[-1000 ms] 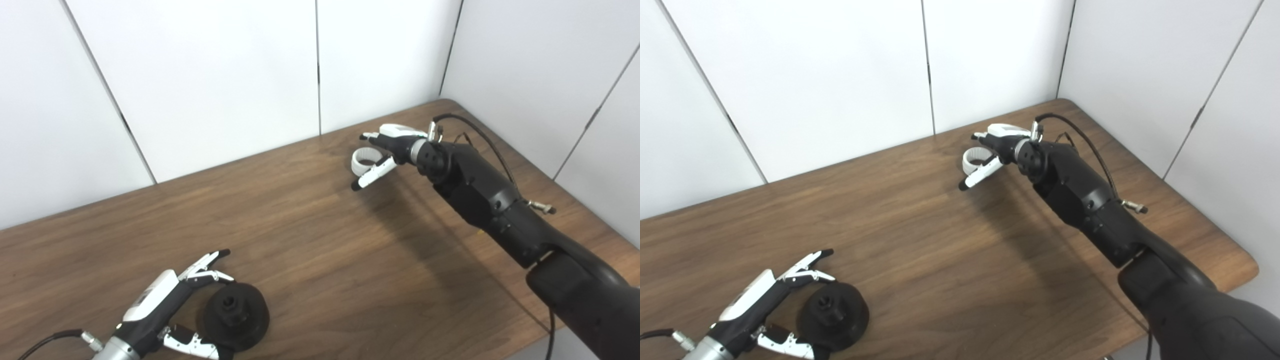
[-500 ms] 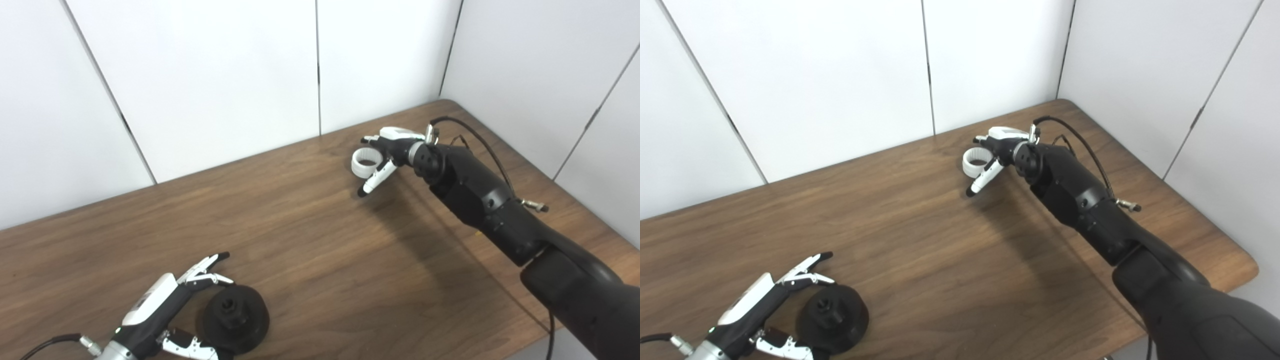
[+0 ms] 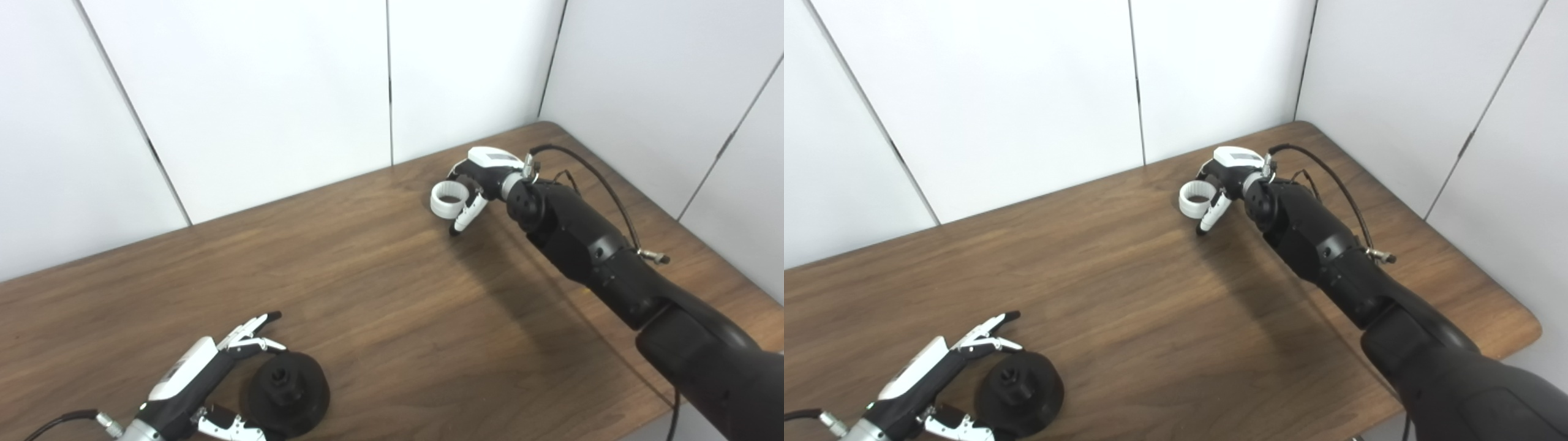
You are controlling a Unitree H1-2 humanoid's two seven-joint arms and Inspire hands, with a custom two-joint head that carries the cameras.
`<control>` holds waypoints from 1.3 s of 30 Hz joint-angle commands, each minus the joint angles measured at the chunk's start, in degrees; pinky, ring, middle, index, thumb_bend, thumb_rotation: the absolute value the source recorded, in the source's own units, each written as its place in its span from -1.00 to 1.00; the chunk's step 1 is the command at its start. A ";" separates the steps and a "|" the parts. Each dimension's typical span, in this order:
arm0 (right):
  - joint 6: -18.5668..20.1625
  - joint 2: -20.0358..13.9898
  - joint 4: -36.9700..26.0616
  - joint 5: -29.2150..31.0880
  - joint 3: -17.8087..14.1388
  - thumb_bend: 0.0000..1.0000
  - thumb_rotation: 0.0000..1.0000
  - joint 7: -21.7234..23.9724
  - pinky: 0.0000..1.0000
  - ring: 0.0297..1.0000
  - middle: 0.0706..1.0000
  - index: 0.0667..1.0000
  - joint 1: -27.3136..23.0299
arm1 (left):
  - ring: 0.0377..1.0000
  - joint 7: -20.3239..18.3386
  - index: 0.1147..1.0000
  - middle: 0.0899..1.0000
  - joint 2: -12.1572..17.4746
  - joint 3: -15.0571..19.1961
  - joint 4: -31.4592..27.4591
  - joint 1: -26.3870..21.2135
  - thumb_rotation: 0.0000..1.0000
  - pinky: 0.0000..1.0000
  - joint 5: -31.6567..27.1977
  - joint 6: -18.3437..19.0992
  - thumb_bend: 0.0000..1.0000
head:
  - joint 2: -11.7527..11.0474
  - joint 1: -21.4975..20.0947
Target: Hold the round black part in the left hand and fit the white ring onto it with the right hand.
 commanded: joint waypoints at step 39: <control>-5.12 1.22 -0.18 4.42 -1.54 0.04 -0.74 -7.60 0.61 0.65 0.58 -0.10 -0.33 | 1.00 -3.43 -0.16 0.98 1.42 -1.02 -0.66 1.84 -0.87 0.92 1.69 4.50 0.05 | 1.70 2.20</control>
